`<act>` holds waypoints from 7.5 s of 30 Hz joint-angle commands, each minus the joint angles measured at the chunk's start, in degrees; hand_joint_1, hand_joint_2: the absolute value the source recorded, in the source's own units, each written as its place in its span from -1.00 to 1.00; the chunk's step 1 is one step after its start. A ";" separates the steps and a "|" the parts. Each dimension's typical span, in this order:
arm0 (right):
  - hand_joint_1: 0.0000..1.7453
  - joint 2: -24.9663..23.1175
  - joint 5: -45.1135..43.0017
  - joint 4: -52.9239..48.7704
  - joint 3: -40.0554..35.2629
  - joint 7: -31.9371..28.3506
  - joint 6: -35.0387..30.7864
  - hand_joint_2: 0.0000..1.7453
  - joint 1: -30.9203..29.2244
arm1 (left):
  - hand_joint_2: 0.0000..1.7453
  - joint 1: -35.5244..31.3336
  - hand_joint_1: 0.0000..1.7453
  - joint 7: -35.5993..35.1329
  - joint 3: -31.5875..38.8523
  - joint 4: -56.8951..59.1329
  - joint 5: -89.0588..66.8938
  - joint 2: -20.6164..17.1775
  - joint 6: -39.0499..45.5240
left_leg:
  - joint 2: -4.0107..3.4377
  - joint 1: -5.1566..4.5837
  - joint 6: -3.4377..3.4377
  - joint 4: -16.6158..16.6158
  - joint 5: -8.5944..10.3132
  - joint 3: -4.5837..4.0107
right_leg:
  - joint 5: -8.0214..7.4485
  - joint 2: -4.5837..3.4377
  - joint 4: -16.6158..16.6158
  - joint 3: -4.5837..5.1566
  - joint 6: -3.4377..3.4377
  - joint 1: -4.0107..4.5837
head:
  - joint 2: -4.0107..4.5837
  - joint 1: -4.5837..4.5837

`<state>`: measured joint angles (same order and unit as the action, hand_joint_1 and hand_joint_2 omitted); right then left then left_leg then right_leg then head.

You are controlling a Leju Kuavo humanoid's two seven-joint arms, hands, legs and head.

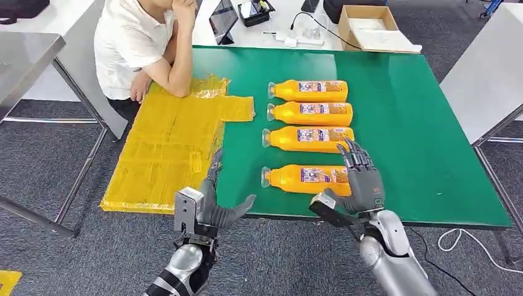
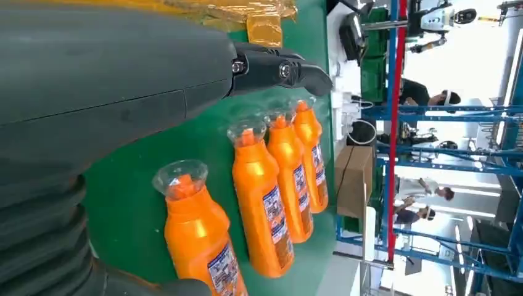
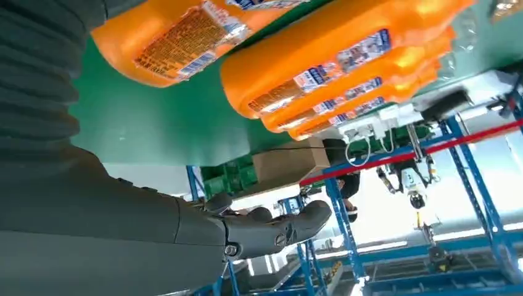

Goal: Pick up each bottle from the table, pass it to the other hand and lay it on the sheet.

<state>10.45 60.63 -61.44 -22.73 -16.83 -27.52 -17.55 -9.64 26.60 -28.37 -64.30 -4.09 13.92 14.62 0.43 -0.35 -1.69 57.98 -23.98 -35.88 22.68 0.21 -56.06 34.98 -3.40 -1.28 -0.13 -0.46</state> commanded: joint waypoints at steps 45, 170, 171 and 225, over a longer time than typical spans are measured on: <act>0.94 7.93 -12.66 20.80 -21.42 9.46 35.99 1.00 -21.66 | 1.00 -4.30 -1.00 -0.84 -1.54 6.05 -0.15 -0.21 -1.94 | -0.02 0.05 0.09 -0.01 -0.08 0.26 | 0.05 -0.03 0.05 -0.28 0.13 0.06 | 0.00 0.02; -1.00 -13.26 -33.02 -15.66 -7.26 -14.02 11.41 1.00 9.97 | 1.00 -17.46 1.00 -8.12 23.35 19.52 -37.63 -0.89 25.38 | -0.09 0.12 0.16 -0.06 -0.03 0.25 | 0.03 -0.08 0.03 -0.21 0.19 0.12 | 0.00 0.02; -1.00 -13.45 -33.02 -15.75 -7.44 -14.03 11.49 1.00 9.98 | 1.00 -18.57 1.00 -9.48 25.16 20.93 -41.32 -1.18 25.38 | -0.06 0.10 0.13 -0.05 0.00 0.14 | 0.01 -0.05 0.02 -0.11 0.14 0.09 | 0.00 0.02; -1.00 -14.94 -36.63 -7.18 -5.50 -17.24 16.87 1.00 8.48 | 1.00 -30.83 -0.78 -23.93 19.47 47.66 -57.27 -5.70 -16.20 | 0.08 0.05 0.14 -0.11 0.07 0.39 | 0.02 0.05 0.04 -0.40 0.13 0.02 | 0.00 0.02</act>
<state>-4.63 24.17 -75.02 -29.00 -33.77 -10.88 -6.80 -42.02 2.32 -7.03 -21.51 -62.38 7.32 0.35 0.62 -0.30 -1.59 57.97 -23.87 -35.72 22.69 0.35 -56.11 34.77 -3.35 -1.27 -0.13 -0.44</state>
